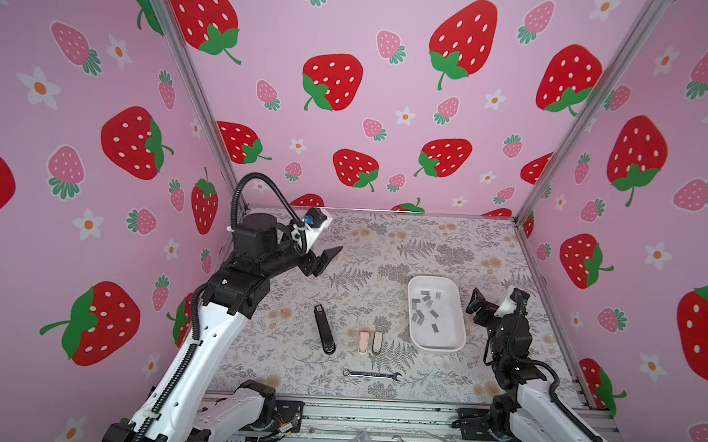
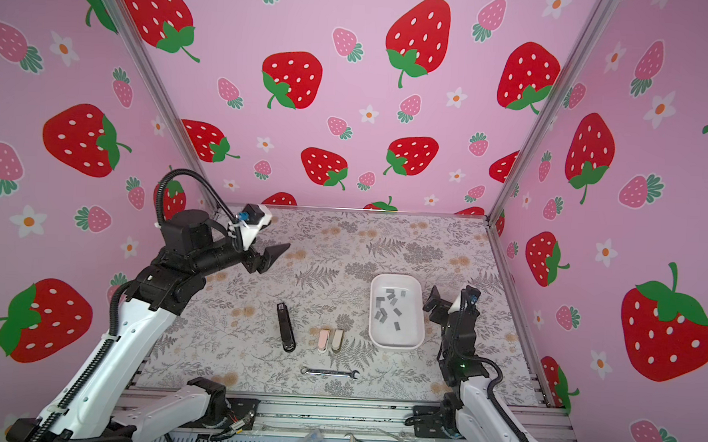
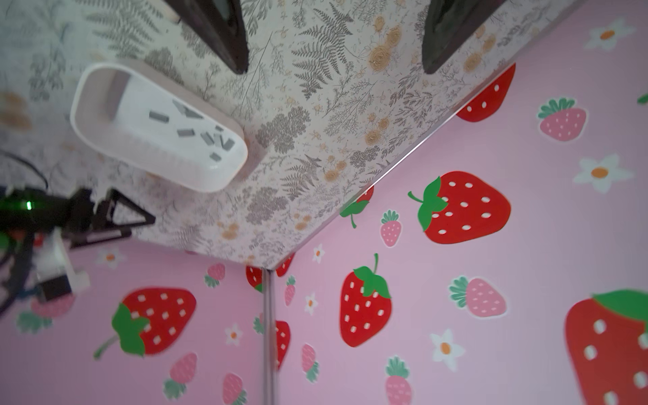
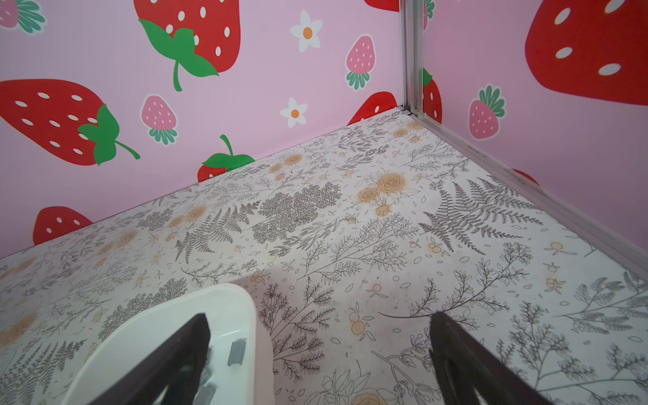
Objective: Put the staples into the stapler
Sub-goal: 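Reach the left gripper down to the black stapler while the right arm rises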
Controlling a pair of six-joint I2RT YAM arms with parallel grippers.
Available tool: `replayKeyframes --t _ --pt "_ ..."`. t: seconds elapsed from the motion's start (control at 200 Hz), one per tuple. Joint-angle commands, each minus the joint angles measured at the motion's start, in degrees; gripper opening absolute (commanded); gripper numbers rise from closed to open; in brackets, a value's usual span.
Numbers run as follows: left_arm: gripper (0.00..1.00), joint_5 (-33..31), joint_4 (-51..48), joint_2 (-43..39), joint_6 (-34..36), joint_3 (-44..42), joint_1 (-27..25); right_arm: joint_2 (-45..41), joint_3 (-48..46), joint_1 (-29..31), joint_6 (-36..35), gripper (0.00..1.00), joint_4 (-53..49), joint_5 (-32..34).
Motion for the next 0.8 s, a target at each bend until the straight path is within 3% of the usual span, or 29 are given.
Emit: replayKeyframes --t 0.0,0.14,0.27,0.505,0.63,0.795 --pt "0.78 2.52 -6.14 0.44 26.88 -3.05 -4.92 0.75 1.48 0.21 0.21 0.99 1.87 0.44" --pt "0.75 -1.60 -15.95 6.70 45.38 -3.14 -13.34 0.84 1.29 0.21 0.30 0.99 2.66 1.43" --pt "0.72 -8.30 -16.28 12.12 58.47 -6.59 -20.11 2.37 1.76 0.21 0.48 0.99 3.24 2.97" --pt "0.60 -11.11 -20.35 18.91 65.79 -5.16 -28.06 3.77 2.87 0.21 0.63 0.99 2.23 3.35" --pt "0.61 -12.60 -12.81 18.89 68.99 -10.30 -32.00 2.84 2.41 0.26 0.82 0.99 1.86 3.29" --pt "0.58 -16.44 -15.38 21.68 70.97 -10.07 -36.81 3.01 2.72 0.21 0.58 0.99 1.00 1.74"
